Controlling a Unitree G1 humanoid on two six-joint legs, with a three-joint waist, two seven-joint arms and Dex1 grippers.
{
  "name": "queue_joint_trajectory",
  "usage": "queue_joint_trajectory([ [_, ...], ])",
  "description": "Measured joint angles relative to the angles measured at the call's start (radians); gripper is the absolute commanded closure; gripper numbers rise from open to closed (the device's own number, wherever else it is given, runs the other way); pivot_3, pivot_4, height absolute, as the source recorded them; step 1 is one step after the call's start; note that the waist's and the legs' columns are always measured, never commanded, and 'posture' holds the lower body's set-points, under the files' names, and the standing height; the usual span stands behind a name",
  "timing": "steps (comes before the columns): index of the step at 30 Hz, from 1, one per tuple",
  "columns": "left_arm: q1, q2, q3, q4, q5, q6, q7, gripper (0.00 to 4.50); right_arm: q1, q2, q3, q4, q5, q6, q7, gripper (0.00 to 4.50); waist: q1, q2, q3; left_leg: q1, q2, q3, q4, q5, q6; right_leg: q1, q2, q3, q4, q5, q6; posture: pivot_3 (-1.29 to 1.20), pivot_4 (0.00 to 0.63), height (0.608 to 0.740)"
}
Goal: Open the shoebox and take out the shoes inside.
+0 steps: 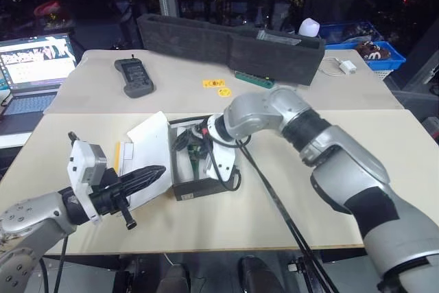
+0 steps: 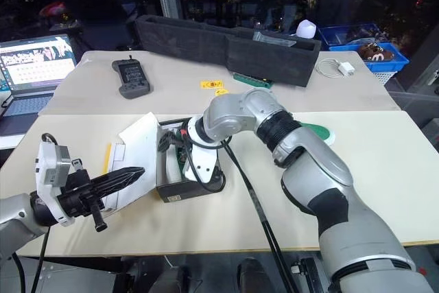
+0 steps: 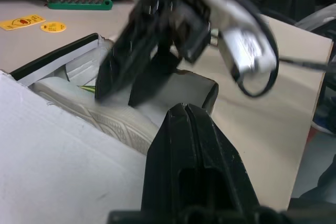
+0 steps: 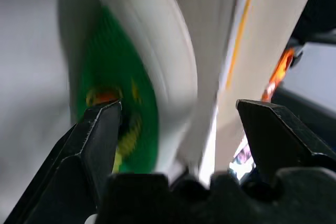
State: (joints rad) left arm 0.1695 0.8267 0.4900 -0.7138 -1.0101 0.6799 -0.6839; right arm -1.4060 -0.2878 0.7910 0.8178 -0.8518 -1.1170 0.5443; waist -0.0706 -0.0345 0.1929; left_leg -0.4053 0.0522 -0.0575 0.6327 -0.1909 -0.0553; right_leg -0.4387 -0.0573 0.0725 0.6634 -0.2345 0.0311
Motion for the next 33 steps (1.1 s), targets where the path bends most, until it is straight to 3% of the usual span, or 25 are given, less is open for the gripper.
queue_joint_trajectory([
  [9,-0.003,0.007,0.0,-0.007,-0.015,0.002,0.016,4.5,0.023,0.029,0.022,0.024,-0.04,0.002,-0.046,0.35,-0.003,0.0,0.0,0.001,0.0,0.0,0.0,0.0,0.0,0.0,0.0,0.0,0.001,0.0,0.0,0.0,0.15,0.715],
  [10,-0.003,0.007,0.0,-0.008,-0.015,0.002,0.017,4.5,0.026,0.029,0.022,0.03,-0.035,0.002,-0.045,0.87,-0.003,0.0,0.0,0.001,0.0,0.0,0.0,0.0,0.0,0.0,0.0,0.0,0.001,0.0,0.0,0.0,0.15,0.715],
  [12,-0.003,0.008,0.0,-0.008,-0.015,0.002,0.019,4.5,0.032,0.029,0.022,0.041,-0.029,0.002,-0.044,1.31,-0.002,0.0,0.0,0.001,0.0,0.0,0.0,0.0,0.0,0.0,0.0,0.0,0.001,0.0,0.0,0.0,0.15,0.715],
  [18,-0.01,0.009,0.0,-0.008,-0.017,0.002,0.026,4.5,0.035,0.029,0.018,0.043,-0.021,0.002,-0.045,3.48,-0.002,0.0,0.0,0.001,0.0,0.0,0.0,0.0,0.0,0.001,0.0,0.0,0.001,0.0,0.0,0.0,0.15,0.715],
  [20,-0.015,0.01,-0.002,-0.008,-0.017,0.002,0.026,4.5,0.035,0.029,0.015,0.038,-0.018,0.007,-0.05,3.89,-0.001,0.0,0.0,0.001,0.0,0.0,0.0,0.0,0.0,0.001,0.0,0.0,0.001,0.0,0.0,0.0,0.15,0.715],
  [33,-0.034,0.011,-0.026,0.0,-0.014,0.002,0.023,4.5,0.045,-0.027,-0.104,0.005,0.101,-0.03,-0.153,3.93,0.0,0.0,0.0,0.0,0.0,-0.001,0.001,0.0,0.0,0.001,0.0,0.0,0.001,0.0,0.0,0.0,0.15,0.715],
])
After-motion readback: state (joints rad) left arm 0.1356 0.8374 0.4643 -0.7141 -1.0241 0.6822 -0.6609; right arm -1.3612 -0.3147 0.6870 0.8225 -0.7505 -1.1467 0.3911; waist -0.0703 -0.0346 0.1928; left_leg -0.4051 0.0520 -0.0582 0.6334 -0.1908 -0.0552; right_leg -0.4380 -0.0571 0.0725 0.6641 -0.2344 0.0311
